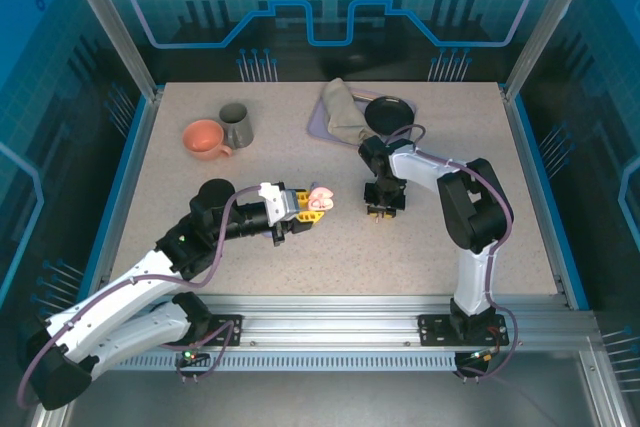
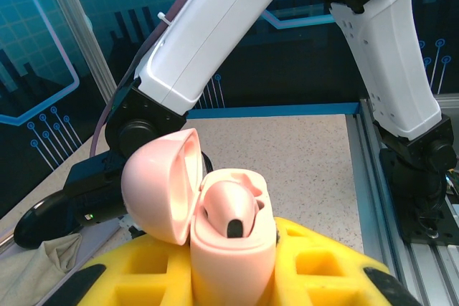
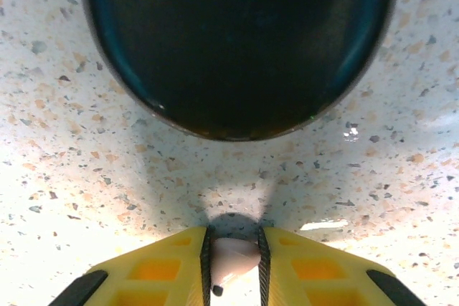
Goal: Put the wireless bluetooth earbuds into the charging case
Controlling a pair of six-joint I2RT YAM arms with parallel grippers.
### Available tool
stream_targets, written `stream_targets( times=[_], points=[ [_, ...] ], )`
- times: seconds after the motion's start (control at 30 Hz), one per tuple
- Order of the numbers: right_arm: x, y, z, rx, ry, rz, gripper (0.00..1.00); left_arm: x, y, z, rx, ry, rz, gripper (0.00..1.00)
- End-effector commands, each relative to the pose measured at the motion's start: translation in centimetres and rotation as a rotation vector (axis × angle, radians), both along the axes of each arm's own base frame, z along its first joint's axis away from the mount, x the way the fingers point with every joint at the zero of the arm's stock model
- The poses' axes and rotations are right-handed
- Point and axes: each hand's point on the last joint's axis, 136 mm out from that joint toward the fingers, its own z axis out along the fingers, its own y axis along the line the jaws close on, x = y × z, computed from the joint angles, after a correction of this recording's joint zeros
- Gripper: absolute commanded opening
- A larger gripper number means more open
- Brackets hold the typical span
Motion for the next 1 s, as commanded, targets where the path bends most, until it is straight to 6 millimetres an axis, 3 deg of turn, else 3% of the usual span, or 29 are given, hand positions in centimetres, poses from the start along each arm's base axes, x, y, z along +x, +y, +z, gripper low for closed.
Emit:
stream_targets(
  times=[0.0, 0.37, 0.63, 0.83, 0.97],
  points=[
    [-0.7, 0.6, -1.1, -0.002, 0.029, 0.033, 0.24, -0.6, -0.1, -0.2, 0.002, -0.011, -0.030, 0.00],
    [-0.5, 0.6, -0.4, 0.011, -0.015, 0.062, 0.24, -0.4, -0.4, -0.5, -0.016, 0.035, -0.029, 0.00],
    [-0.3, 0.1, 1.2, 0.009, -0.086, 0.094, 0.23, 0.5, -0.6, -1.4, -0.036, 0.087, 0.002, 0.00],
    [-0.1, -0.1, 4.0, 0.047, -0.193, 0.101, 0.23, 1.3, -0.9, -2.0, -0.069, 0.138, 0.028, 0.00],
    [-0.2, -0.5, 6.9, 0.069, -0.288, 0.111, 0.23, 2.1, -1.1, -2.6, -0.065, 0.169, 0.057, 0.00]
  ],
)
